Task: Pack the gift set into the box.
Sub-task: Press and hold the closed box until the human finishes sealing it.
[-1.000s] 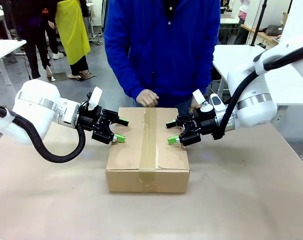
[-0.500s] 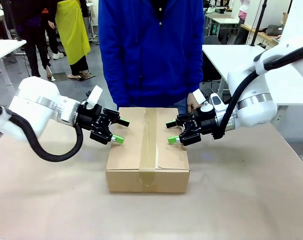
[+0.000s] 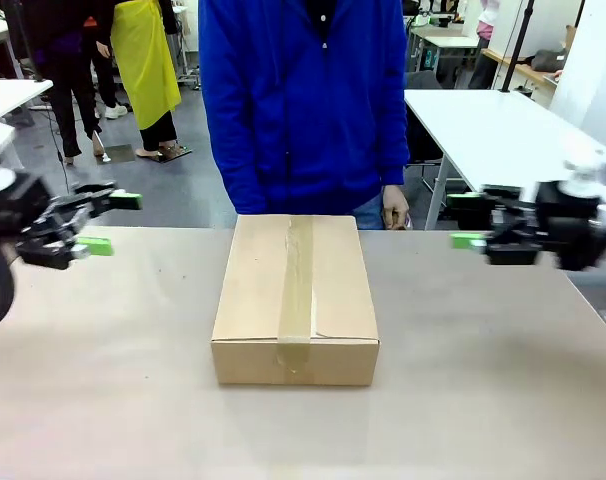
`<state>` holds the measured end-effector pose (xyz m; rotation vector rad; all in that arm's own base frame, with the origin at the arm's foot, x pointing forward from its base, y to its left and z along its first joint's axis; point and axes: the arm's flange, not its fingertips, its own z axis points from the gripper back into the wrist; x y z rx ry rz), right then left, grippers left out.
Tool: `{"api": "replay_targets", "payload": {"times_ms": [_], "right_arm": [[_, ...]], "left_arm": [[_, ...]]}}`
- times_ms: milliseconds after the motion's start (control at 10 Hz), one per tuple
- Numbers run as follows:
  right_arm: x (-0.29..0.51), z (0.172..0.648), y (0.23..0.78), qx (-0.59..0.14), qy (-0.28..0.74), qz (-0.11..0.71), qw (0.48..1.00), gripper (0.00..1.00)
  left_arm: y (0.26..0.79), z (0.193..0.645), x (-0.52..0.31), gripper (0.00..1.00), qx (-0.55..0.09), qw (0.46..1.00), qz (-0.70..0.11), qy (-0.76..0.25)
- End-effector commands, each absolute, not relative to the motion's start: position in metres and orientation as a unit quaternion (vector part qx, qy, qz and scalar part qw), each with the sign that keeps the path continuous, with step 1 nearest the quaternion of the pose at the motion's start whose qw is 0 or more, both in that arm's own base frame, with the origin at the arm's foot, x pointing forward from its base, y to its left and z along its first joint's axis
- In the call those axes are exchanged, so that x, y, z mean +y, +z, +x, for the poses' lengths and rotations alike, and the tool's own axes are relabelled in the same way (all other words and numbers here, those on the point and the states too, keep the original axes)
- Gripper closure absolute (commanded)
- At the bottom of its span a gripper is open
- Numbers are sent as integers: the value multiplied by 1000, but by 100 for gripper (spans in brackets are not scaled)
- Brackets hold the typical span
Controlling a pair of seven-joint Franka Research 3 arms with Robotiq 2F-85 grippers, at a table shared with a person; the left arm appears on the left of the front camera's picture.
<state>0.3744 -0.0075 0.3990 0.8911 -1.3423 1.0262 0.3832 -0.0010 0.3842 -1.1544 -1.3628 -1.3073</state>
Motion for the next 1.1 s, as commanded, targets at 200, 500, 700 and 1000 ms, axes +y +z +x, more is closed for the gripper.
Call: {"api": "replay_targets", "payload": {"times_ms": [200, 500, 700, 1000], "right_arm": [[-8, 374, 399, -574, 439, 381, 578, 0], [-8, 374, 399, -574, 439, 381, 578, 0], [-8, 374, 399, -574, 439, 381, 578, 0], [-8, 374, 399, -574, 439, 381, 578, 0]], "left_arm": [[384, 383, -1, 0, -551, 448, -466, -528], [384, 383, -1, 0, -551, 448, -466, -528], [384, 383, -1, 0, -551, 448, -466, -528], [384, 383, -1, 0, -551, 448, -466, -528]]}}
